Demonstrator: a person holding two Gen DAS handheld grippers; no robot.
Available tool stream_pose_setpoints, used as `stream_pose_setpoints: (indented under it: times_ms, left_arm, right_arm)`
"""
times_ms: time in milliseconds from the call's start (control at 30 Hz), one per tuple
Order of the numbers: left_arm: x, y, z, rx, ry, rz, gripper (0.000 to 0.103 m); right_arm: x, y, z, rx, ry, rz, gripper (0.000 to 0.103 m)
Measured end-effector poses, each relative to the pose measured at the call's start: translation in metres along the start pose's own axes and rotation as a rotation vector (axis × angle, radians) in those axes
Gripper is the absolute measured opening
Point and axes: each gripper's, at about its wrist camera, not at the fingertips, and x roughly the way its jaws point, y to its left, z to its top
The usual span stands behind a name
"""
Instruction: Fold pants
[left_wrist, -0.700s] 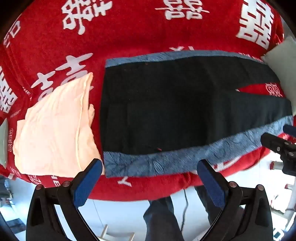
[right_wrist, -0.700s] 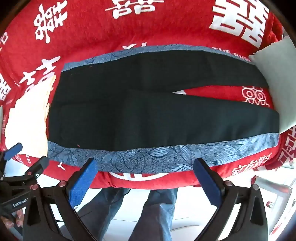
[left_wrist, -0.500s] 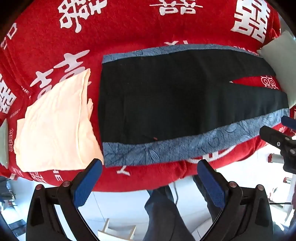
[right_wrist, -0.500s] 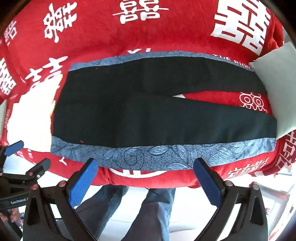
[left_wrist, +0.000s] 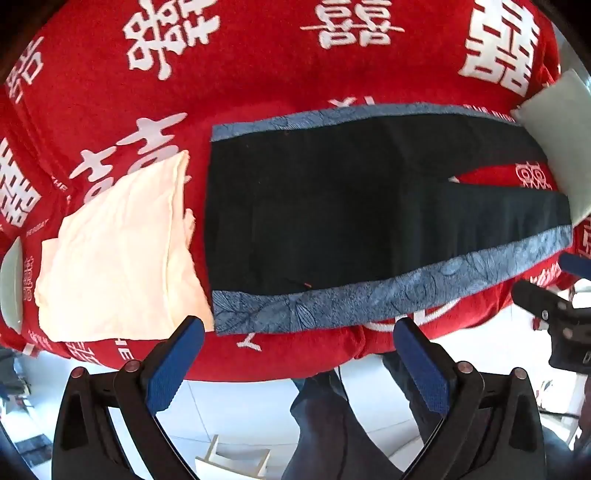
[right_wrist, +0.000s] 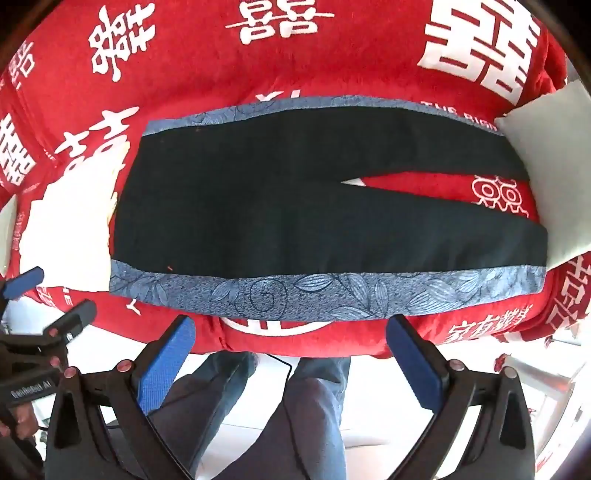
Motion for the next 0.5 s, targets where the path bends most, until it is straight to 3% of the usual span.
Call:
stream_pose_setpoints:
  times_ms: [500]
  left_arm:
    - [-0.013, 0.003, 0.007, -0.004, -0.046, 0.045, 0.103]
  right_arm:
    - [-0.011, -0.007, 0.008, 0.014, -0.040, -0.028, 0.103]
